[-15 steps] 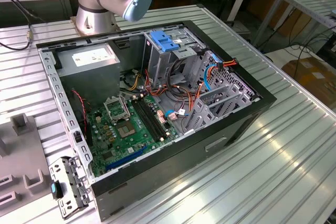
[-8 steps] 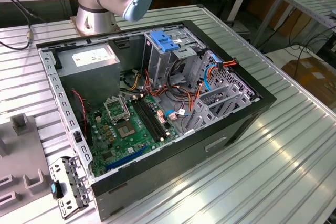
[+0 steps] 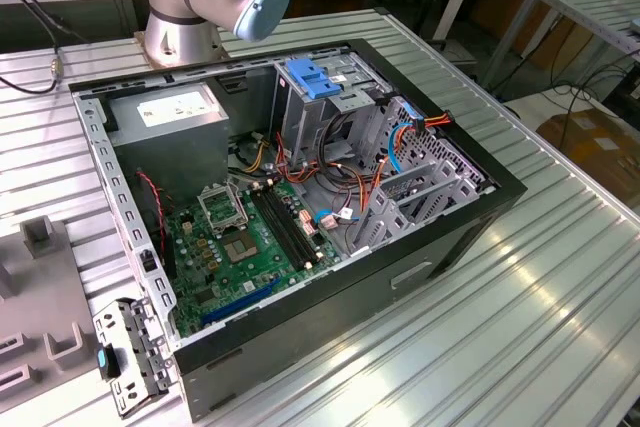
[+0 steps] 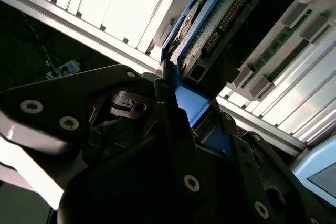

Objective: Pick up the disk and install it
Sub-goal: 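Pick up the disk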

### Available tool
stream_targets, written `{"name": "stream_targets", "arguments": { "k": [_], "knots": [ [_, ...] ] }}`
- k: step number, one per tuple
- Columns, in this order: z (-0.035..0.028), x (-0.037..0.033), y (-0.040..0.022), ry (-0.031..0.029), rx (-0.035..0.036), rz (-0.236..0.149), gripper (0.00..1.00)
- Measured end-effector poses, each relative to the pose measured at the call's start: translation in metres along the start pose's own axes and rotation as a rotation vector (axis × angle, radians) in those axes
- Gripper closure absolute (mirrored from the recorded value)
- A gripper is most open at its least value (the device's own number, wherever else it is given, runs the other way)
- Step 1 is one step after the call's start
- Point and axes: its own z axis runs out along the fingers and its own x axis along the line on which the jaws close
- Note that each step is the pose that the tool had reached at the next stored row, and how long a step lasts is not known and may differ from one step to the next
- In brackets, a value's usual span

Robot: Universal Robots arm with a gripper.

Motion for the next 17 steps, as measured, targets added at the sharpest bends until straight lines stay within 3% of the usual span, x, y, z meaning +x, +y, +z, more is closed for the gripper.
{"name": "stream_targets", "arguments": {
  "k": [17],
  "knots": [
    [-0.0093, -0.0003, 0.0002, 0.0000, 0.0001, 0.000, 0.63]
  ]
}}
